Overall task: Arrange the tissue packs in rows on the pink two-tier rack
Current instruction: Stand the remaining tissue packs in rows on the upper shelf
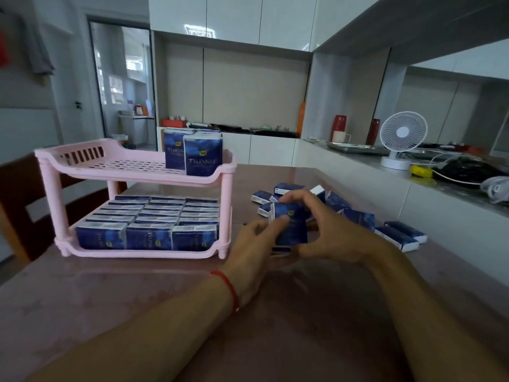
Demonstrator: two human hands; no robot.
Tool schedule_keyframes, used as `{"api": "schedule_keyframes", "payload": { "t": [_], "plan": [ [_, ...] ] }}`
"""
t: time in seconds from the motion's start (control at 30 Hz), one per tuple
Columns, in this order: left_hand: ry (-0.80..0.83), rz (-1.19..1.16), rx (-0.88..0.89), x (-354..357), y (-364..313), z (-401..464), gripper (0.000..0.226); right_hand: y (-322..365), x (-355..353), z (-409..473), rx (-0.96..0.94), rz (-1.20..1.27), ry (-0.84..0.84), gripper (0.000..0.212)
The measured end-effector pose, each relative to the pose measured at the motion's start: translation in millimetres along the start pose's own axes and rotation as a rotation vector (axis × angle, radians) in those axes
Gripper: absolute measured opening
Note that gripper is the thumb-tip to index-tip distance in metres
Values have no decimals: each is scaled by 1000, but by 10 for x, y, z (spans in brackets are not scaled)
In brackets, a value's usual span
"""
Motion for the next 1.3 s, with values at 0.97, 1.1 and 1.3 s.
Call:
{"api": "schedule_keyframes", "payload": {
  "t": [0.97, 1.1, 1.3],
  "plan": [
    [20, 831, 345, -471, -508, -613, 46, 25, 146, 93, 79, 375, 49, 32],
    [9, 809, 367, -531, -956, -1008, 42, 29, 289, 119, 94, 287, 44, 26],
    [-108, 815, 425, -881, -1843, -1086, 41, 23, 548, 208, 95, 131, -40, 23]
  ]
}}
Point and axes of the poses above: each hand's wrist, its own z-axis towards the middle knuckle, its own x-axis out of the palm, y = z × x, the point moved 1 cm from there along z, towards the middle knuckle, and after that the axes turned 1 degree about y, right-handed, at the moved point
